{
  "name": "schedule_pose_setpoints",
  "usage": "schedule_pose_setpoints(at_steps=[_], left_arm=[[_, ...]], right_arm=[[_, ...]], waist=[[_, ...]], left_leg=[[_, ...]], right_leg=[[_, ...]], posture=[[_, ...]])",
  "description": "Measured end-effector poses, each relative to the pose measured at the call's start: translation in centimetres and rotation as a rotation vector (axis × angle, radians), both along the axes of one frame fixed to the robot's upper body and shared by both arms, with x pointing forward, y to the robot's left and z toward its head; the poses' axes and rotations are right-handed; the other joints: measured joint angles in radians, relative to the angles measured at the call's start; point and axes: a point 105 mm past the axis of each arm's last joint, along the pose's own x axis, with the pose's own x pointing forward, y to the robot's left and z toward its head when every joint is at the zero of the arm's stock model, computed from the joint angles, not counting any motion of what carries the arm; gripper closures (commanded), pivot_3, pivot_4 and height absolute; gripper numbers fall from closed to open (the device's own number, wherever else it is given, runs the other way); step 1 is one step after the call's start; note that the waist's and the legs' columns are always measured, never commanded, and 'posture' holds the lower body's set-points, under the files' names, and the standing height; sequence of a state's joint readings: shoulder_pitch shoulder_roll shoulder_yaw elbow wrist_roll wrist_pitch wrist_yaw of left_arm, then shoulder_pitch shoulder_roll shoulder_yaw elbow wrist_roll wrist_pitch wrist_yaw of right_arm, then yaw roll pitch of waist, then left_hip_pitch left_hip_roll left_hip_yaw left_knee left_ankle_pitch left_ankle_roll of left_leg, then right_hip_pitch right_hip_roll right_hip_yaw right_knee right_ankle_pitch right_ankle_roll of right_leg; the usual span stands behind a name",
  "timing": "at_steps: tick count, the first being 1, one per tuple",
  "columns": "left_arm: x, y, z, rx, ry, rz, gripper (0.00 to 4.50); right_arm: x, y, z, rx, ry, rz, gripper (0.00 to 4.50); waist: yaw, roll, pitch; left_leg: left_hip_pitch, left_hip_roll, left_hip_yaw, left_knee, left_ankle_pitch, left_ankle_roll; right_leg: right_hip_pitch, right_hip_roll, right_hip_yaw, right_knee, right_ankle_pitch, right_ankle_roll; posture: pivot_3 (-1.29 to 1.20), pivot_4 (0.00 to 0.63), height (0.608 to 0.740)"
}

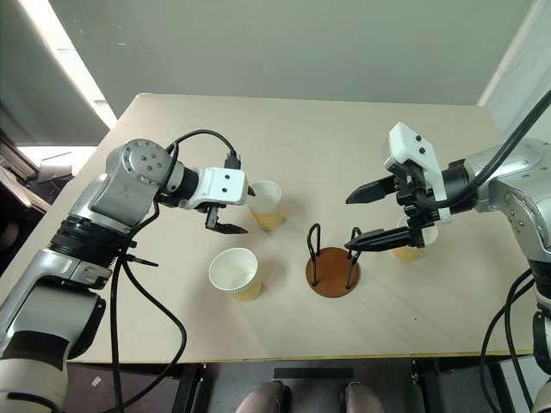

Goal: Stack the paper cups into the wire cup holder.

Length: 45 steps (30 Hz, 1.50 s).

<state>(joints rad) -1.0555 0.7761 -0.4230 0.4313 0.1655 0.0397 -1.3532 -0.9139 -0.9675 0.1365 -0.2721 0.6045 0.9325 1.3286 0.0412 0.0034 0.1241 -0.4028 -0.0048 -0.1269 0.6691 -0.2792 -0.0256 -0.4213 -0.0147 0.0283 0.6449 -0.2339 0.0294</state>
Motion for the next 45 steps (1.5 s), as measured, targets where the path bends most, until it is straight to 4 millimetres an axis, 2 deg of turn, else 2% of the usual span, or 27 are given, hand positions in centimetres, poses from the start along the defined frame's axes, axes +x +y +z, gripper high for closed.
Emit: schedule_pose_setpoints(at_steps=[3,5,8,11,17,23,30,35,40,45], left_arm=[[0.1,-0.1,-0.5,0.012,0.014,-0.013,0.0],[0.1,-0.1,-0.9,0.013,0.027,-0.02,0.38],[0.0,-0.5,-1.1,0.013,0.033,-0.043,1.25],[-0.4,-1.0,-1.3,0.005,0.081,-0.08,2.34],[-1.5,-1.7,0.1,-0.044,0.129,-0.141,4.41],[-2.7,-3.1,2.8,-0.147,0.152,-0.19,4.47],[-2.7,-4.2,7.7,-0.227,0.091,-0.19,4.47],[-2.3,-4.8,10.1,-0.239,0.033,-0.21,4.47],[-3.1,-8.0,11.7,-0.283,0.028,-0.322,4.47],[-5.3,-11.3,12.3,-0.313,0.073,-0.474,4.47]], right_arm=[[0.1,0.4,0.2,0.021,-0.028,0.015,0.04],[0.2,0.5,0.2,0.026,-0.036,0.015,0.0],[0.4,0.5,0.2,0.035,-0.043,0.013,0.0],[0.8,0.5,0.2,0.055,-0.037,0.003,0.0],[1.7,-0.1,0.9,0.09,-0.048,-0.029,0.0],[2.5,-1.6,1.3,0.098,-0.034,-0.085,0.0],[2.4,-3.0,1.9,0.095,-0.035,-0.128,0.0],[2.3,-3.5,2.1,0.11,-0.048,-0.159,0.0],[1.3,-4.8,2.0,0.11,-0.026,-0.221,0.0],[0.3,-5.9,1.8,0.095,-0.017,-0.279,0.0]], waist=[[0.0,0.0,0.0],[0.0,0.0,0.0],[0.001,0.0,0.0],[0.001,0.0,0.0],[0.001,0.0,0.0],[0.005,0.0,0.0],[0.005,0.0,0.0],[0.007,0.0,0.0],[0.017,0.0,0.0],[0.019,0.0,0.0]], left_leg=[[0.0,0.0,0.0,0.0,0.0,0.0],[-0.001,0.0,0.0,0.001,0.0,0.0],[-0.001,0.0,0.0,0.001,0.0,0.0],[-0.001,0.0,0.0,0.001,0.0,0.0],[-0.001,0.0,0.0,0.001,0.0,0.0],[-0.003,0.0,0.0,0.003,0.0,0.0],[-0.003,0.0,0.0,0.003,0.0,0.0],[-0.003,0.0,0.0,0.003,-0.001,0.002],[-0.008,0.0,0.0,0.009,-0.002,0.004],[-0.01,0.0,0.002,0.012,-0.003,0.005]], right_leg=[[0.0,0.0,0.0,0.0,0.0,0.0],[0.0,0.0,0.0,0.0,0.0,0.0],[0.0,0.0,0.0,0.0,0.0,0.0],[-0.001,0.0,0.0,0.0,0.0,0.0],[-0.001,0.0,0.0,0.001,0.0,0.0],[-0.001,0.0,-0.001,0.001,0.0,0.0],[-0.001,0.0,0.0,0.001,0.0,0.0],[-0.001,0.0,0.0,0.001,0.0,0.0],[-0.002,0.0,-0.001,0.0,0.001,0.002],[-0.003,0.0,0.0,0.0,0.001,0.004]], posture=[[0.0,0.15,0.74],[0.0,0.15,0.74],[0.0,0.15,0.74],[0.0,0.15,0.74],[0.0,0.15,0.74],[0.0,0.15,0.74],[0.0,0.15,0.74],[0.0,0.15,0.74],[0.0,0.15,0.74],[0.0,0.15,0.74]])
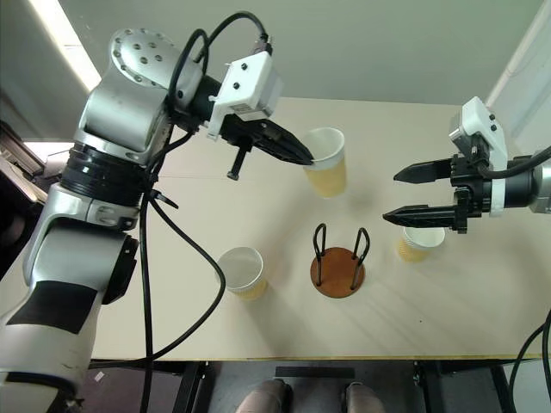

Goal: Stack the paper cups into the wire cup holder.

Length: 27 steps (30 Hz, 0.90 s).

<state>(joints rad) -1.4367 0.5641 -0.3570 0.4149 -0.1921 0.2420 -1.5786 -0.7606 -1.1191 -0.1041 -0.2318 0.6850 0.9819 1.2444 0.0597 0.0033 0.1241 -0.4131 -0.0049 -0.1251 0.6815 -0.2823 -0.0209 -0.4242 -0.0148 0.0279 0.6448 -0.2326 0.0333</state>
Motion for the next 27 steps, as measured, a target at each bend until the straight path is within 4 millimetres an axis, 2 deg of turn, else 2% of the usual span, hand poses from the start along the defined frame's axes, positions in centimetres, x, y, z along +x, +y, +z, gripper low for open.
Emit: schedule_pose_setpoints(at_steps=[6,13,27], left_arm=[[-2.2,-1.6,-0.2,0.008,0.063,-0.11,4.47],[-3.7,-1.0,-0.6,0.049,0.123,-0.149,4.47],[-4.0,-0.1,-3.1,0.154,0.146,-0.159,4.47]], right_arm=[[-0.7,-0.9,0.4,0.0,-0.023,-0.058,0.0],[-1.1,-1.0,0.1,0.006,-0.019,-0.083,0.0],[-1.1,-1.2,0.1,-0.002,-0.024,-0.104,0.0]], waist=[[0.0,0.0,0.0],[0.0,0.0,0.0],[0.001,0.0,0.0]], left_leg=[[0.0,0.0,0.001,0.002,0.0,0.0],[0.001,0.0,0.001,0.002,0.0,0.0],[0.001,0.0,0.001,0.003,0.0,0.001]], right_leg=[[0.0,0.0,0.001,0.001,0.001,0.002],[0.0,0.0,0.001,0.001,0.002,0.003],[0.0,0.0,0.001,0.001,0.002,0.004]], posture=[[0.0,0.15,0.74],[0.0,0.15,0.74],[0.0,0.15,0.74]])
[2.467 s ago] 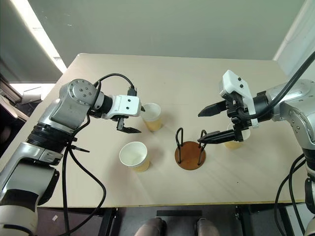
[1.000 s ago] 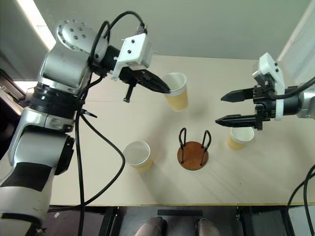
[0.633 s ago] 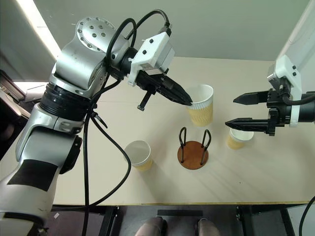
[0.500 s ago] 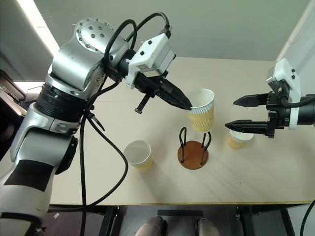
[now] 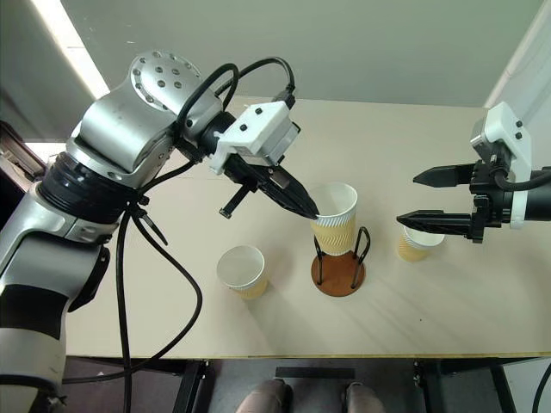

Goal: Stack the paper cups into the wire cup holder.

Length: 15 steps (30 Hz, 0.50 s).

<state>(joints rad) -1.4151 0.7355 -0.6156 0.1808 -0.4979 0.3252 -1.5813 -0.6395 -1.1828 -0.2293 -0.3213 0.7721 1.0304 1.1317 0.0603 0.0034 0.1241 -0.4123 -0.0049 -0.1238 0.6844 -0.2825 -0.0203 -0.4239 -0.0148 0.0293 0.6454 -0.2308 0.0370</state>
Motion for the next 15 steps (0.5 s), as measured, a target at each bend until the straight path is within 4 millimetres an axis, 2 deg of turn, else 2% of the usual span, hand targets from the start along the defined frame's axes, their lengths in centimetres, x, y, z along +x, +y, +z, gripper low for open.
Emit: schedule_pose_setpoints(at_steps=[6,7,9,15], left_arm=[[0.4,0.0,-0.6,0.015,-0.02,-0.005,4.47],[0.4,-0.1,-0.7,0.018,-0.024,-0.009,4.3],[0.5,-0.1,-1.0,0.03,-0.034,-0.014,3.89],[0.8,-0.8,-1.5,0.027,-0.027,-0.028,1.81]], right_arm=[[0.1,0.0,0.1,0.0,-0.013,-0.006,0.0],[0.1,0.0,0.1,0.0,-0.014,-0.007,0.0],[0.1,0.0,0.1,-0.001,-0.017,-0.006,0.0],[0.1,-0.1,-0.4,-0.004,-0.008,-0.006,0.0]], waist=[[0.0,0.0,0.0],[0.0,0.0,0.0],[0.0,0.0,0.0],[0.001,0.0,0.0]], left_leg=[[0.0,0.0,0.0,0.0,0.0,0.0],[0.0,0.0,0.0,0.0,0.0,0.0],[0.0,0.0,0.0,0.0,0.0,0.0],[0.0,0.0,0.0,0.001,0.0,0.0]], right_leg=[[0.0,0.0,0.0,0.0,0.0,0.0],[0.0,0.0,0.0,0.0,0.0,0.0],[0.0,0.0,0.0,0.0,0.0,0.0],[0.0,0.0,0.0,0.0,0.0,0.001]], posture=[[0.0,0.15,0.74],[0.0,0.15,0.74],[0.0,0.15,0.74],[0.0,0.15,0.74]])
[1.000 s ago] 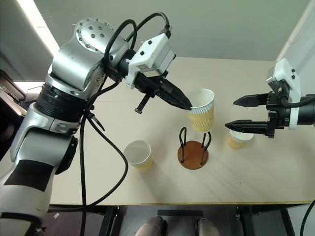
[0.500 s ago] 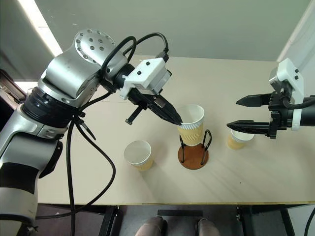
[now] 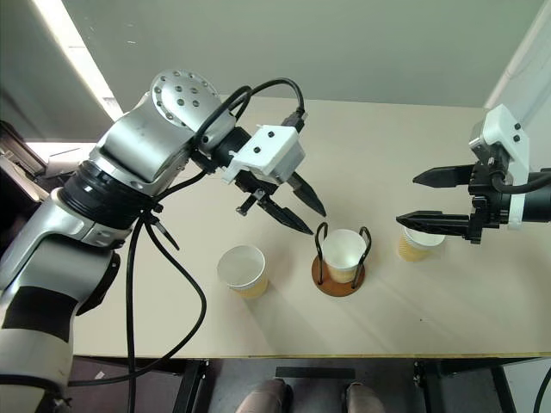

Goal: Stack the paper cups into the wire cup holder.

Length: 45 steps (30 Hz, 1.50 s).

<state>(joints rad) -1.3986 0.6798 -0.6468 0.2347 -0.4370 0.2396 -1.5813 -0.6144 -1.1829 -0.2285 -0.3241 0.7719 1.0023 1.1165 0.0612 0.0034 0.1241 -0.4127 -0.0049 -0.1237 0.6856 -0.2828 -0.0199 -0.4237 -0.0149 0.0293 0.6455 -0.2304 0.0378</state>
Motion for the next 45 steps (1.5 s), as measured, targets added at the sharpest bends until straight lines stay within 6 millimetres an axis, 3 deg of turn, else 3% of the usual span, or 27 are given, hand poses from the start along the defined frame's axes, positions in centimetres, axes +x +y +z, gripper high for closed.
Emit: schedule_pose_setpoints(at_steps=[5,13,17,22,29,32,42,45], left_arm=[[0.0,-0.6,0.8,-0.053,0.017,0.002,0.05],[0.3,0.8,4.1,-0.245,0.107,0.113,0.02],[-1.2,3.0,3.7,-0.253,0.158,0.127,0.02],[-1.7,6.5,1.7,-0.185,0.154,0.246,0.02],[-1.6,8.0,2.0,-0.198,0.132,0.323,0.02],[-1.6,8.2,1.8,-0.193,0.134,0.339,0.0],[-1.3,8.8,1.7,-0.182,0.107,0.385,0.0],[-1.2,8.9,1.7,-0.18,0.104,0.391,0.0]], right_arm=[[0.2,-0.1,-0.3,-0.017,-0.015,-0.008,0.0],[1.5,-0.4,-3.1,-0.215,-0.059,-0.016,0.0],[2.6,-1.3,-5.9,-0.385,-0.032,0.0,0.0],[4.2,-2.3,-7.3,-0.517,-0.032,0.032,0.0],[5.2,-3.3,-8.7,-0.59,-0.014,0.059,0.0],[5.6,-3.5,-9.2,-0.624,-0.01,0.072,0.89],[5.7,-3.0,-9.9,-0.633,0.012,0.118,4.48],[5.6,-2.8,-9.9,-0.634,0.015,0.131,4.48]], waist=[[0.0,0.0,0.0],[-0.001,0.0,0.0],[-0.004,0.0,0.0],[-0.006,0.0,0.0],[-0.008,0.0,0.0],[-0.01,0.0,0.0],[-0.011,0.0,0.0],[-0.011,0.0,0.0]], left_leg=[[0.0,0.0,0.0,0.0,0.0,0.0],[0.0,0.0,0.001,0.0,0.0,0.0],[0.001,0.0,0.001,0.0,0.0,0.0],[0.003,0.0,0.0,0.002,0.0,0.001],[0.003,0.0,0.0,0.007,-0.001,0.002],[0.003,0.0,0.0,0.007,-0.001,0.002],[0.003,0.0,0.0,0.006,-0.001,0.002],[0.003,0.0,0.0,0.006,-0.001,0.002]], right_leg=[[0.0,0.0,0.0,0.0,0.0,0.0],[0.0,0.0,0.0,0.001,0.0,0.0],[0.0,0.0,0.0,0.001,0.0,0.0],[0.0,0.001,0.0,-0.001,0.0,0.0],[0.002,0.0,0.001,0.001,0.0,0.0],[0.001,0.0,0.0,0.001,0.0,0.0],[0.002,0.0,0.001,0.0,0.0,0.0],[0.002,0.0,0.001,0.0,0.0,0.0]], posture=[[0.0,0.15,0.74],[0.0,0.15,0.74],[0.0,0.15,0.74],[0.0,0.15,0.74],[0.0,0.15,0.74],[0.0,0.15,0.74],[0.0,0.15,0.74],[0.0,0.15,0.74]])
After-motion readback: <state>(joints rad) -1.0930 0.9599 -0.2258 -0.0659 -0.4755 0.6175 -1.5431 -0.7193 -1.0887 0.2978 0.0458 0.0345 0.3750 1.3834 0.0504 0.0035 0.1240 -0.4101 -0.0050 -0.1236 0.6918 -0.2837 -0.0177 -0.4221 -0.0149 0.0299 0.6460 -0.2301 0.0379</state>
